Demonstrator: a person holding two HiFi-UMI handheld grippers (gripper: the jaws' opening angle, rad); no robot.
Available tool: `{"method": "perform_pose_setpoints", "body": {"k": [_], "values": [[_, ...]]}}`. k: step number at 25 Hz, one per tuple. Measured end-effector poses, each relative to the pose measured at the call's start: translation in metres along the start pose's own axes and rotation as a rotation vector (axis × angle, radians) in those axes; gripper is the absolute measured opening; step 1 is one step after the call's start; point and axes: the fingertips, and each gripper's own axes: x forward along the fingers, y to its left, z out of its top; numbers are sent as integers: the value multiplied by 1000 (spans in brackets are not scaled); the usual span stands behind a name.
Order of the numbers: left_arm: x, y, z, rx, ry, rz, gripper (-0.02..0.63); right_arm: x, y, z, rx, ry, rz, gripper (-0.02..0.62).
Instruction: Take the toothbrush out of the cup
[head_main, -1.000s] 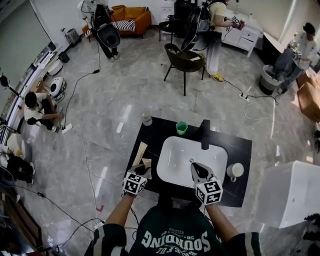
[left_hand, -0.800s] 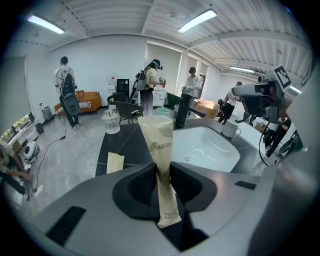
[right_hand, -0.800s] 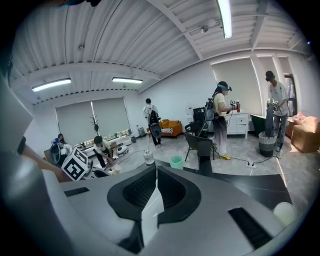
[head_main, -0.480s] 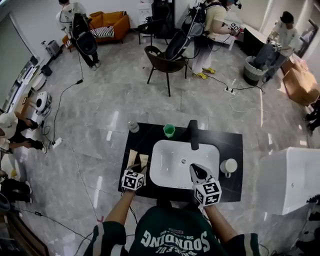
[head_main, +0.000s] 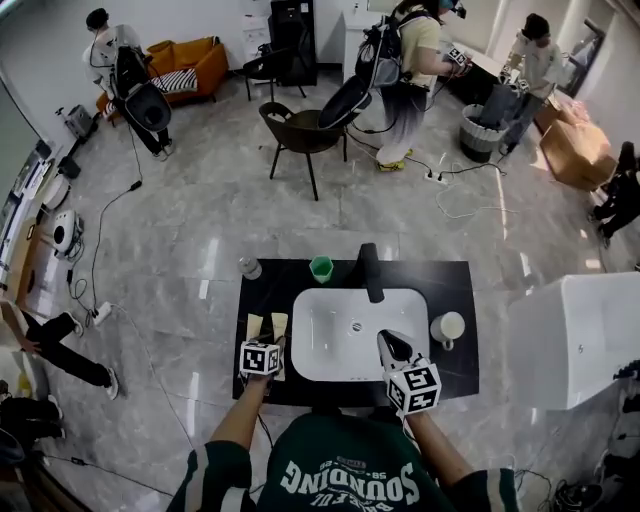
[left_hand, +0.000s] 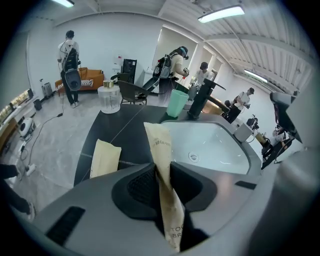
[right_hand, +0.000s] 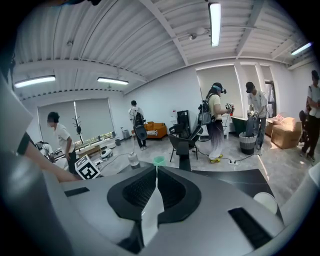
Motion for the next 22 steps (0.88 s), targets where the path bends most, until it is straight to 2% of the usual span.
{"method": "perform_pose_setpoints", "body": {"k": [4, 7, 13, 17, 22], "values": [[9, 7, -2, -41, 34, 6, 97, -7, -3, -1, 7, -7, -36, 41], [10, 12, -6, -34, 65, 40, 97, -14, -4, -5, 11, -7, -56, 41], [12, 14, -5, -23, 70, 61, 121, -19, -7, -3, 19, -17, -80, 41], [8, 14, 1, -13, 34, 71, 140, -19, -14, -5, 34, -26, -87, 41], [-11, -2, 32, -24, -96, 49, 146, -14, -25, -1, 47, -31, -80, 41]]}}
